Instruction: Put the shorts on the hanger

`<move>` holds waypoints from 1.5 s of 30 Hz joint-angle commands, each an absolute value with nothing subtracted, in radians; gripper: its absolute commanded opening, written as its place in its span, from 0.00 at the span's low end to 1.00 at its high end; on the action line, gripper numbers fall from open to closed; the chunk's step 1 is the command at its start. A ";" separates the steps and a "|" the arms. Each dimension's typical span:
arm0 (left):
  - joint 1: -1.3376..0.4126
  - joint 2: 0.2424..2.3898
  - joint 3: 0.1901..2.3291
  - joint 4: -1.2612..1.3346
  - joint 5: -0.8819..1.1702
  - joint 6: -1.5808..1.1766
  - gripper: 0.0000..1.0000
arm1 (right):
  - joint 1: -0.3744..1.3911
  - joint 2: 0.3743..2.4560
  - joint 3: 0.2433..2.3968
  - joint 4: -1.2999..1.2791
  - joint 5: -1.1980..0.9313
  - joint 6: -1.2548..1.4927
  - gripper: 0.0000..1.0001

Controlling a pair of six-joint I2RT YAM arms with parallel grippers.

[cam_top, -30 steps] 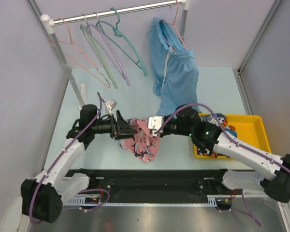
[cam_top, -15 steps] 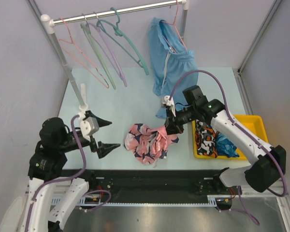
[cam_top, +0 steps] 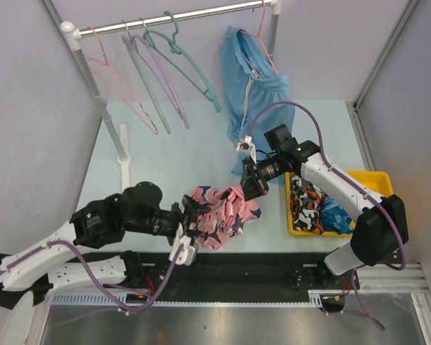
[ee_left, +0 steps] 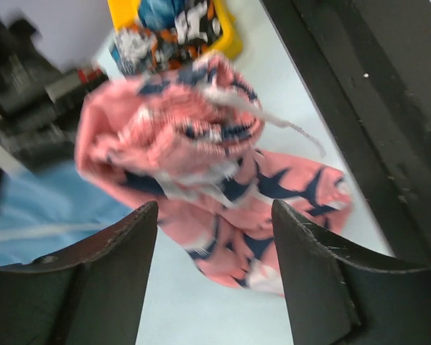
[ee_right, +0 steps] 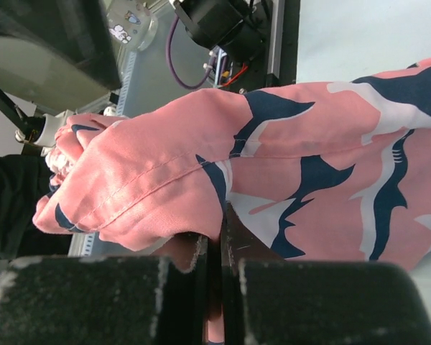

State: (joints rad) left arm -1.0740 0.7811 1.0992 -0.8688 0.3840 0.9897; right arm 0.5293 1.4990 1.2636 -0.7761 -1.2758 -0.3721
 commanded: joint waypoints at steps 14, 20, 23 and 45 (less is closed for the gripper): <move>-1.276 0.876 1.051 -0.680 0.258 1.351 0.77 | 0.575 1.448 1.259 -0.833 -1.290 -0.436 0.00; -1.331 0.871 1.020 -0.677 0.196 1.339 0.34 | 0.560 1.440 1.252 -0.812 -1.322 -0.414 0.00; -1.336 0.891 1.038 -0.661 0.140 1.234 0.04 | 0.542 1.416 1.238 -0.810 -1.316 -0.417 0.00; -1.060 0.812 1.209 -0.738 0.376 0.986 0.00 | 0.353 0.925 1.109 -0.623 -0.874 -0.913 0.70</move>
